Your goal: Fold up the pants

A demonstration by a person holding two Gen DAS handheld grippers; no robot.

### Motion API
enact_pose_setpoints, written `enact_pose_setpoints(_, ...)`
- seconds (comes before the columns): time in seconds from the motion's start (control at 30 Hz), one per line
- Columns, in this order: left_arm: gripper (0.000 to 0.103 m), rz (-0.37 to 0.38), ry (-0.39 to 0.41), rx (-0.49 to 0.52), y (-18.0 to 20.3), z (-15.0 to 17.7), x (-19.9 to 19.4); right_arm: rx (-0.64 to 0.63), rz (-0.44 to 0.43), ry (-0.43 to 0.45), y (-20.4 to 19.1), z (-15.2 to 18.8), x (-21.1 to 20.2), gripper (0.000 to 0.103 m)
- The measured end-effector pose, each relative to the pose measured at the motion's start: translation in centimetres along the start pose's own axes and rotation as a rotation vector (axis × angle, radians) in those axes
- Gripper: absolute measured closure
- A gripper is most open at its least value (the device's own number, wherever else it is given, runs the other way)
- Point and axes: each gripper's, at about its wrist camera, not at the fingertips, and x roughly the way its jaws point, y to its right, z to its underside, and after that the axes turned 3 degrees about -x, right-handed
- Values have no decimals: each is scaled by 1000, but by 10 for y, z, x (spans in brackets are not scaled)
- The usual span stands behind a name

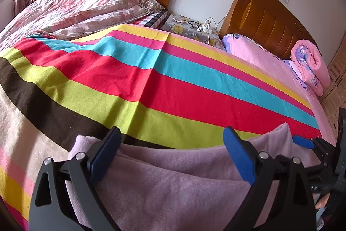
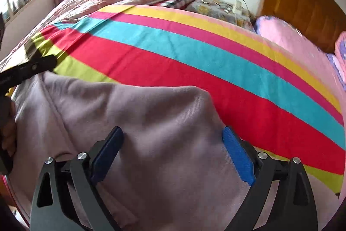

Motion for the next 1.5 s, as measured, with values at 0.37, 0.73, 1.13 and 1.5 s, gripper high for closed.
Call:
enact_pose_setpoints(0.37,8,-40,-14,18,5,1,4,47,115,-9,52,54,-38,12)
enact_pose_setpoints(0.73,6,-24,12,6,4,1,-17,343,228,90,130,126,-136,7)
enact_pose_setpoints(1.13,1,-84,-30,301,-11,93,-106,129,-63,98,-24,190,-159,7)
enact_pose_setpoints(1.5,1,-61,-108,198,-70,111,-95,195,91,43,8,226,-177,6)
